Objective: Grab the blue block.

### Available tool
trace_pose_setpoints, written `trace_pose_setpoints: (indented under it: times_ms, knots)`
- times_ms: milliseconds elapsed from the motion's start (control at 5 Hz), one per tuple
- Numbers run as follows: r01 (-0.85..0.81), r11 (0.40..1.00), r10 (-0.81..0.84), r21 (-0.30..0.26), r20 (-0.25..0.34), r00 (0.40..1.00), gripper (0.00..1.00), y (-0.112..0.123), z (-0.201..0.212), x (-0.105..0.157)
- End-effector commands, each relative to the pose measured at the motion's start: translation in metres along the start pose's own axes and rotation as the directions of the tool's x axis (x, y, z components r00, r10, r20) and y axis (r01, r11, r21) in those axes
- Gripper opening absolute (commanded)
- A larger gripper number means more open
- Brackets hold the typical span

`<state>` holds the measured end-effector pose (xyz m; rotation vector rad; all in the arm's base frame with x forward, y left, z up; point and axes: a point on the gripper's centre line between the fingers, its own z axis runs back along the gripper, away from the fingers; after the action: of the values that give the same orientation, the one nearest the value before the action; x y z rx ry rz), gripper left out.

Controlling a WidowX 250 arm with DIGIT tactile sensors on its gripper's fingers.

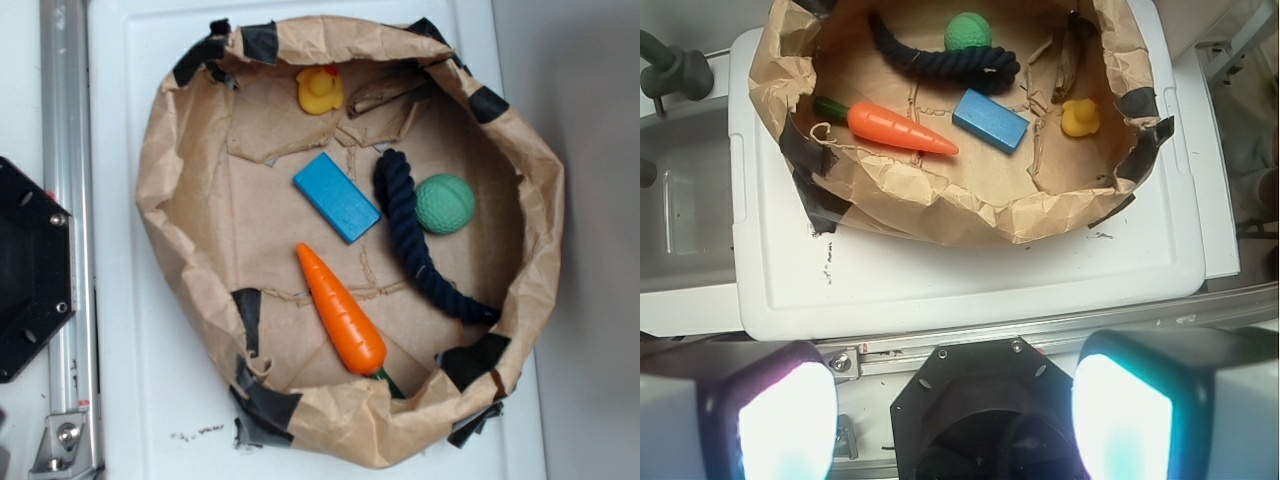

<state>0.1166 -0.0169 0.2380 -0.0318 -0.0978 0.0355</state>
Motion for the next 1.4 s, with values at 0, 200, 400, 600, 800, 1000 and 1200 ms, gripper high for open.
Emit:
trace_pose_setpoints:
  times_ms: [0, 200, 400, 600, 800, 1000, 1200]
  knots:
    - [0.0, 1.0, 0.0, 0.0, 0.0, 1.0, 1.0, 0.0, 0.0, 0.0]
    - [0.188, 0.955, -0.184, 0.231, -0.036, 0.982, 1.0, 0.039, -0.053, 0.046]
    - [0.288, 0.938, -0.294, 0.193, 0.001, 0.956, 1.0, 0.053, -0.108, 0.097]
    - [0.426, 0.885, -0.431, 0.187, -0.015, 0.902, 1.0, 0.053, -0.163, 0.144]
    - [0.542, 0.831, -0.544, 0.127, -0.026, 0.839, 1.0, 0.042, -0.2, 0.149]
    - [0.612, 0.787, -0.612, 0.077, -0.026, 0.79, 1.0, 0.03, -0.221, 0.14]
    - [0.658, 0.752, -0.658, 0.042, -0.013, 0.753, 1.0, 0.019, -0.231, 0.122]
